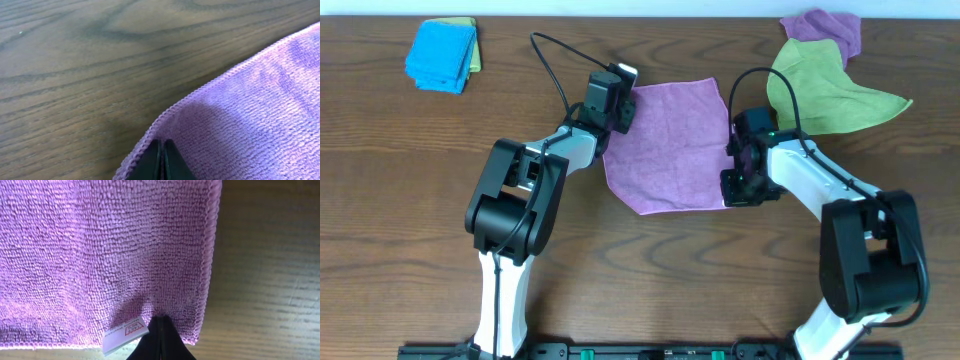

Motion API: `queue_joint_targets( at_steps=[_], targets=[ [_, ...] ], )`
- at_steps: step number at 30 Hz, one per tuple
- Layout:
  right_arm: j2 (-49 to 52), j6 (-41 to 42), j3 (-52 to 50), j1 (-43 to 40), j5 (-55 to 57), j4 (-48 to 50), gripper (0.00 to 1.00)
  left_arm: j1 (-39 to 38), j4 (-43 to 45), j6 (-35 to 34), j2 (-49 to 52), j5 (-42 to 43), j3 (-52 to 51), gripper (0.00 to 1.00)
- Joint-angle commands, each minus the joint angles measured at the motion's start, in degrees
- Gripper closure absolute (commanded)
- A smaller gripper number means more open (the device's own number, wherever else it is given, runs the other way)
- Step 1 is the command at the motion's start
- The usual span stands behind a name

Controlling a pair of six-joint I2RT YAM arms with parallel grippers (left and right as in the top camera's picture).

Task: Fold the cloth

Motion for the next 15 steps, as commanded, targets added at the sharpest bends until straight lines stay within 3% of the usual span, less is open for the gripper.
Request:
queue_joint_targets(
  at_steps=[1,15],
  targets=[
    [-2.69,0.76,-0.68,-0.46,-1.11,-0.5,0.99,-0.79,0.35,0.81,1.7,-3.45,0.9,0.94],
    [-16.2,-0.59,-0.57,-0.48,-0.87,2.08,0.99,-1.95,-1.01,0.81,-4.0,-5.57,2.1,0.95]
  ],
)
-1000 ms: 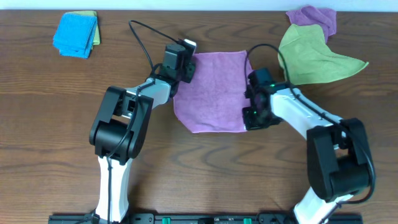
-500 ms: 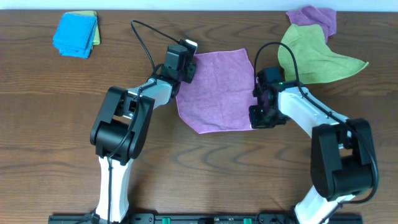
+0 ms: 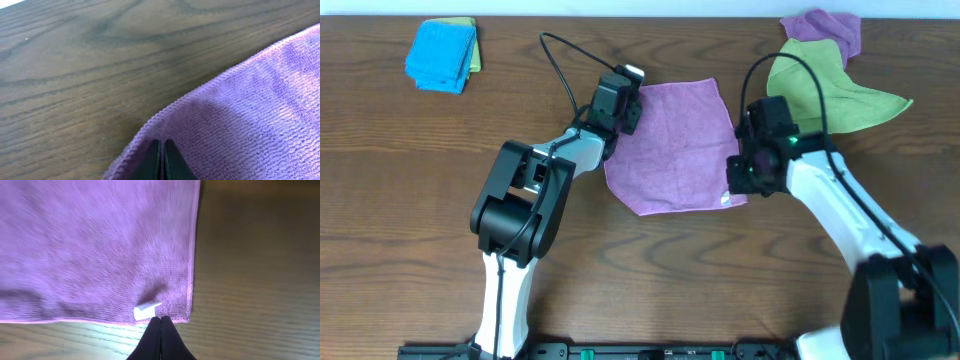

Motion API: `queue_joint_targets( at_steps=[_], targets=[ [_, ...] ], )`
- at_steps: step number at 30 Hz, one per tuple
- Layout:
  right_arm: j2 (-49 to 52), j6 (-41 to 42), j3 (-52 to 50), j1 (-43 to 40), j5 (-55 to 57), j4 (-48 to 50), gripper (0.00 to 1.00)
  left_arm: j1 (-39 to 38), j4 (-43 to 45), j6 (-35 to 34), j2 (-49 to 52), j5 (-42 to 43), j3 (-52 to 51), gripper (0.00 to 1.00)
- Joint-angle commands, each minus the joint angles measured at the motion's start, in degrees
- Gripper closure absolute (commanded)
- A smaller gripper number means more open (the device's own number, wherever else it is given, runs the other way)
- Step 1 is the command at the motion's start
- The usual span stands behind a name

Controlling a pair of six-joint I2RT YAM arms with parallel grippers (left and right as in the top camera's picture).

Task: Fold the cloth

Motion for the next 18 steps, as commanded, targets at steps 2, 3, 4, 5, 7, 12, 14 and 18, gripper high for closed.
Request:
queue_joint_targets(
  at_steps=[2,3,4,5,7,12,14,18],
  targets=[
    [-4.44,-0.92,-0.11,-0.59,-0.09,0.24,0.99,0.13,-4.15,0.79,-6.78,-2.1,1.73,0.95],
    [-4.81,-0.92,-0.11,-0.7,-0.11,0.31,0.99,0.13,-6.6,0.81,-8.28,-2.56,1.73,0.95],
    [-5.11,-0.9,-0.11,-0.98,-0.13,0.37,0.99,0.13,-10.51,0.81,-10.34,-3.08,1.73,0.94],
    [-5.25,-0.9,-0.11,-1.31,-0.11,0.37,0.99,0.13,-14.36,0.81,-12.24,-3.41,1.73,0.94],
    [-5.25,-0.9,-0.11,-2.03,-0.15,0.35,0.99,0.22,-22.27,0.79,-16.06,-3.69,1.73,0.94],
    [-5.25,-0.92,-0.11,-3.32,-0.33,0.87,0.94,0.2,-36.17,-2.89,-24.0,-3.61,1.73,0.94],
    [-5.25,-0.92,-0.11,-3.76,-0.37,0.92,0.76,0.31,-41.0,-4.37,-26.53,-3.5,1.73,0.94],
    [-5.25,-1.4,-0.11,-4.24,-0.37,0.98,0.39,2.84,-49.66,-7.61,-27.71,0.59,1.73,0.94]
  ],
)
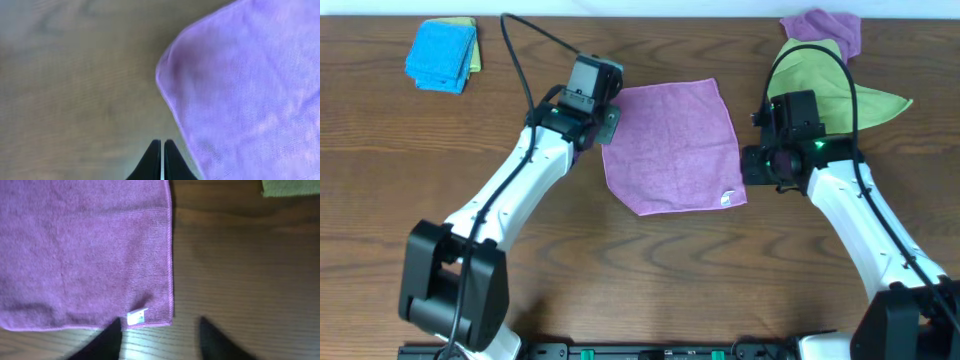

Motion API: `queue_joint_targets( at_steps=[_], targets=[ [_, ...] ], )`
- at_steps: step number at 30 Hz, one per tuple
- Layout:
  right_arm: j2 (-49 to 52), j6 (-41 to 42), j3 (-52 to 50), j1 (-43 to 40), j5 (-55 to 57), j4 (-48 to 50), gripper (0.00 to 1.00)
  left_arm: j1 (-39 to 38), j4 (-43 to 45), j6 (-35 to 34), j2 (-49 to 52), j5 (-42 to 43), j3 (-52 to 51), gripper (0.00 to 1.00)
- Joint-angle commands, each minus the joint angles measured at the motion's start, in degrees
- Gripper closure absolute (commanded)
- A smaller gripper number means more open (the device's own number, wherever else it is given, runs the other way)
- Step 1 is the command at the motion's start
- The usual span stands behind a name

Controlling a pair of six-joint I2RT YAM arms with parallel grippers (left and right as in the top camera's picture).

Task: Fold the cloth

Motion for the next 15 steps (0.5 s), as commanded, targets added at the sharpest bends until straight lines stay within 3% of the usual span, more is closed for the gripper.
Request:
queue_joint_targets(
  at_steps=[1,3,5,9,15],
  targets=[
    [-0.42,-1.16,-0.11,-0.81,-0.26,-0.11,0.35,3.52,-4.17,-4.81,-0.46,6.34,0.48,0.94],
    [-0.42,-1.31,-0.11,-1.16,-0.33,-0.39,0.32,6.97,-5.46,-7.58,-0.37,15.37,-0.11,0.94],
    [-0.42,-3.5,-0.11,-1.9,-2.75,-0.59,0.31,12.81,-4.76,-8.85,-0.35,26.16,-1.09,0.8],
    [-0.39,-5.18,-0.13,-2.73,-5.46,-0.22,0.31,17.27,-2.99,-9.01,0.02,35.12,-3.32,0.57],
    [-0.39,-5.88,-0.13,-2.73,-6.51,-0.11,0.29,17.42,-0.72,-8.96,1.64,43.76,-7.5,0.19]
  ],
)
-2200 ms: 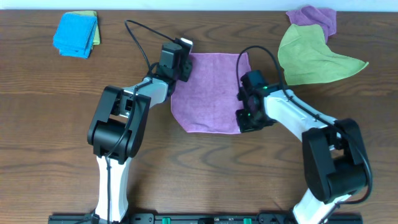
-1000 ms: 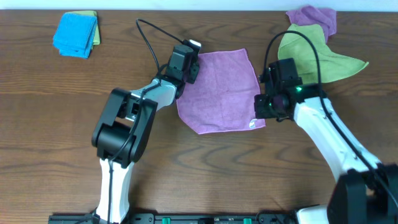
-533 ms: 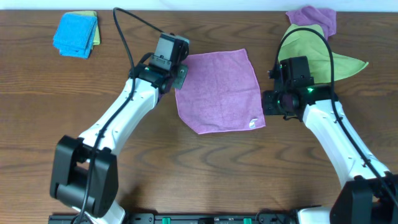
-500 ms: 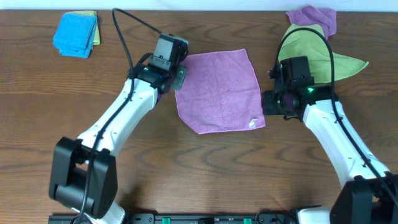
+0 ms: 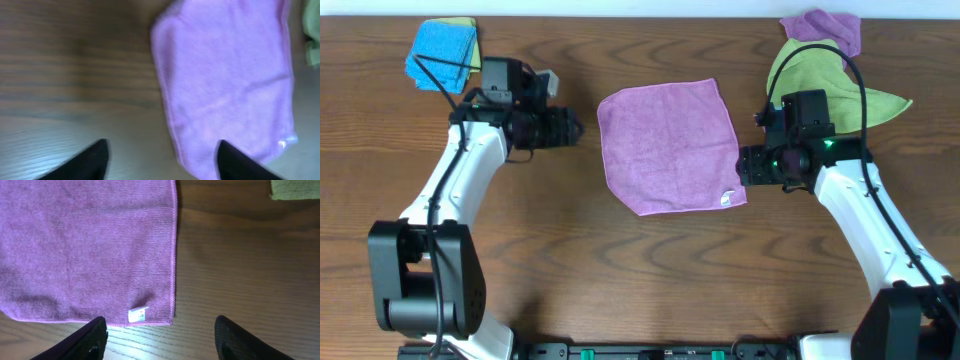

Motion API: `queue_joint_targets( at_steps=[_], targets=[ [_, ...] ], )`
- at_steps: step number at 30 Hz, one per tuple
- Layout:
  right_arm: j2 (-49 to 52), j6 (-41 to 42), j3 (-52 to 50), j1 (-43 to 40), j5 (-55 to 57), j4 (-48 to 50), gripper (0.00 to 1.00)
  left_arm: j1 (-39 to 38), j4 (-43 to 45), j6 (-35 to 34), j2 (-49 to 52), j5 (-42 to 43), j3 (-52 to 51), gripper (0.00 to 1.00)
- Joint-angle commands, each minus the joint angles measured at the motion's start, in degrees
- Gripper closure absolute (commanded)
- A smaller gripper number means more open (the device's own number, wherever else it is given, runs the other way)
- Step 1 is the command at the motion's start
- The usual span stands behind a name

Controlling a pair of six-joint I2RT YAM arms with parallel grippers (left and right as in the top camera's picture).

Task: Fold the cloth

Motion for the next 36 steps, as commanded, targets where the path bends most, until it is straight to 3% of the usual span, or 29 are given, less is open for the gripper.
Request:
queue_joint_targets(
  at_steps=[1,4,15,20,36],
  targets=[
    [-0.39,-1.75,-0.13,-0.46,-2.12,0.07,0.29,-0.76,0.35,-0.44,1.66,9.09,-2.25,0.14],
    [-0.39,-2.03,-0.13,-0.46,-2.8,0.09,0.28,-1.14,0.31,-0.44,2.4,11.19,-3.32,0.04],
    [-0.39,-2.49,-0.13,-0.39,-6.38,0.07,0.32,-1.38,3.56,-0.5,2.82,13.55,-4.17,0.05],
    [-0.39,-3.52,-0.13,-0.39,-6.38,0.04,0.32,-1.33,11.67,-0.61,3.06,20.11,-10.69,0.05],
    [-0.39,-4.2,-0.13,-0.39,-6.6,0.7,0.31,-2.25,26.84,-8.26,3.15,21.07,-21.97,0.05]
  ],
)
